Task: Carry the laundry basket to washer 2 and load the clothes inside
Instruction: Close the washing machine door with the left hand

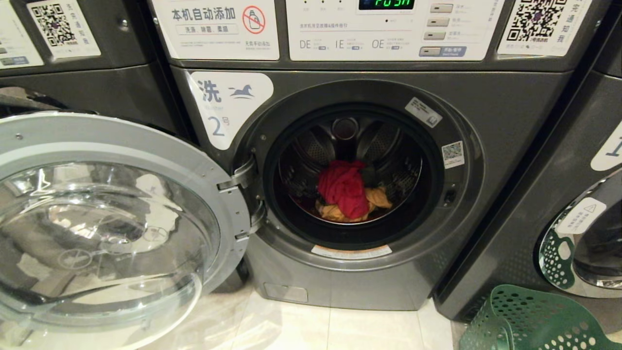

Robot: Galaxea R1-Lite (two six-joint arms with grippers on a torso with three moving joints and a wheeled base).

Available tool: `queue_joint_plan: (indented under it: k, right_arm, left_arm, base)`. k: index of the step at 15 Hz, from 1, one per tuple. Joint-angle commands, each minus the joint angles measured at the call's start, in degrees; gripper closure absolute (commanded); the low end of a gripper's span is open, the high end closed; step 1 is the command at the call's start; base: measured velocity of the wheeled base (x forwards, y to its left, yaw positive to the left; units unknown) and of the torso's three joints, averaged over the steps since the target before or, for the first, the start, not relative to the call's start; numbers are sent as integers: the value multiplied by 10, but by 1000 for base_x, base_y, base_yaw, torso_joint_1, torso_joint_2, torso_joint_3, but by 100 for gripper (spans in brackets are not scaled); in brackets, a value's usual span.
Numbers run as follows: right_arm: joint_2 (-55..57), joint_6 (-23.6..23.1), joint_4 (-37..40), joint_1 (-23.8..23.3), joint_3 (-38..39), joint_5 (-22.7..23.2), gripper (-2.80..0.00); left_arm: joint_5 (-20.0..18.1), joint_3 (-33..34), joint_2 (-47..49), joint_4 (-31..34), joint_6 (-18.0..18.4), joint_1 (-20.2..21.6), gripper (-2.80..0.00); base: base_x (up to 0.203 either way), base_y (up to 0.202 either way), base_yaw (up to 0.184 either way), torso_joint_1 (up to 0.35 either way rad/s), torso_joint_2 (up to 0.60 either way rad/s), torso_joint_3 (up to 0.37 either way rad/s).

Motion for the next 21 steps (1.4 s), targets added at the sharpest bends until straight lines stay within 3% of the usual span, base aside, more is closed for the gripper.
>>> queue_joint_plan:
  k: [1, 9, 14, 17, 21]
  right_arm:
    - [1, 0, 0, 0, 0, 0, 0]
    - [1, 0, -1, 0, 0, 0, 0]
    - [1, -21, 0, 0, 0, 4, 0]
    - [1, 5, -1, 0, 0, 0, 0]
    - [1, 8, -1, 0, 0, 0, 0]
  left_arm:
    - [0, 4, 1, 0, 0, 0, 0]
    - [0, 4, 1, 0, 0, 0, 0]
    - [-3, -2, 1, 2, 26, 0, 0]
    - [0, -115, 36, 25, 32, 0, 0]
    - [27, -350, 286, 47, 33, 0, 0]
  base:
    - [-193, 0, 2, -1, 2, 6]
    - [-190, 0, 1, 3, 3, 1]
    - [-12, 0, 0, -1, 1, 1]
    - [0, 0, 0, 0, 0, 0]
    - [0, 0, 0, 0, 0, 0]
